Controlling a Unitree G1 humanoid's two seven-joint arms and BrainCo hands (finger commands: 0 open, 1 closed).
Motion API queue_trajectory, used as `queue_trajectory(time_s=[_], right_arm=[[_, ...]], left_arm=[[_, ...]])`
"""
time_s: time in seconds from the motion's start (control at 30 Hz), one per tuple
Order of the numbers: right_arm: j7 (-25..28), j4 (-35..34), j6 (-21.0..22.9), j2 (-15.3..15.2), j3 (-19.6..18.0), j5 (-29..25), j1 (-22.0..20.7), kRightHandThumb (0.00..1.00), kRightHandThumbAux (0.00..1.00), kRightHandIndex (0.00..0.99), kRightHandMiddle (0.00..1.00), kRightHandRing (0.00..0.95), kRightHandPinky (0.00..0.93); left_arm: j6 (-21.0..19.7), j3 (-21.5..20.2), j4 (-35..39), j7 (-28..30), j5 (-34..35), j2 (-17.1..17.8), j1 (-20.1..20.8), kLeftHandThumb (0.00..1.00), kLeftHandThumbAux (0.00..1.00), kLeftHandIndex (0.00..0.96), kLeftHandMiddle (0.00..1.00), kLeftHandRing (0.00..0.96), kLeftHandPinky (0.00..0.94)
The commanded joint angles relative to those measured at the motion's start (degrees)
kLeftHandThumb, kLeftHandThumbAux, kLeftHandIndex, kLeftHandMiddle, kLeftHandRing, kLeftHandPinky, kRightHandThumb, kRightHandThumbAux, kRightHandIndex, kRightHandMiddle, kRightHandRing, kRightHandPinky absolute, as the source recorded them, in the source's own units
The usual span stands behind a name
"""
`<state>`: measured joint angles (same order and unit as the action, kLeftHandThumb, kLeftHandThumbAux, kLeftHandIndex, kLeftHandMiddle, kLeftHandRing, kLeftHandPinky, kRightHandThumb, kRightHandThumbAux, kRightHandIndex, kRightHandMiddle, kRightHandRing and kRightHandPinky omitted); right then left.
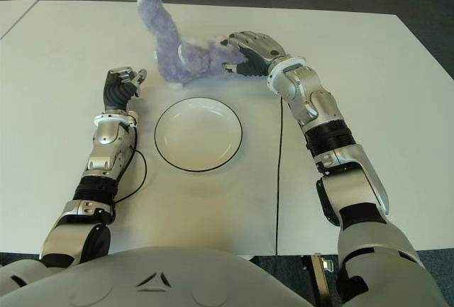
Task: Put the doll into the plate.
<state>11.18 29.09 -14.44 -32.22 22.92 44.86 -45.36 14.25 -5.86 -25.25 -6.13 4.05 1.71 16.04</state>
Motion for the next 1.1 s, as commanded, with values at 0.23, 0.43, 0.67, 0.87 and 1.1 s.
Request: queue_trajectory(time_s=[0.23, 0.43, 0.67, 0.87, 1.1], right_arm=[[-2.1, 9.2, -3.0, 1.2, 2.6, 0.5, -5.1, 0.442, 0.194, 0.000, 0.000, 0.000, 0.000], [-3.7, 12.1, -3.7, 1.5, 2.8, 0.1, -6.7, 0.465, 0.208, 0.000, 0.000, 0.000, 0.000], [-5.0, 14.9, -4.5, 1.7, 3.1, 0.1, -8.4, 0.495, 0.217, 0.000, 0.000, 0.000, 0.000], [-5.6, 17.4, -5.2, 2.0, 4.0, 0.3, -10.2, 0.484, 0.211, 0.000, 0.000, 0.000, 0.000], [-6.2, 20.6, -5.5, 2.7, 5.1, 0.7, -12.6, 0.457, 0.204, 0.000, 0.000, 0.000, 0.000]], left_arm=[[0.5, -0.5, -4.0, -0.7, 0.1, -2.5, -6.5, 0.397, 0.778, 0.778, 0.838, 0.846, 0.821], [1.2, -0.7, -4.3, -0.6, 0.2, -2.6, -6.5, 0.393, 0.784, 0.772, 0.837, 0.847, 0.833], [1.7, -0.7, -4.4, -0.4, 0.2, -2.7, -6.6, 0.388, 0.790, 0.771, 0.838, 0.849, 0.835], [1.6, -0.6, -4.3, -0.5, 0.1, -2.8, -6.7, 0.388, 0.788, 0.773, 0.841, 0.850, 0.833], [1.5, -0.6, -3.9, -1.0, 0.0, -3.1, -6.9, 0.395, 0.783, 0.768, 0.841, 0.849, 0.837]])
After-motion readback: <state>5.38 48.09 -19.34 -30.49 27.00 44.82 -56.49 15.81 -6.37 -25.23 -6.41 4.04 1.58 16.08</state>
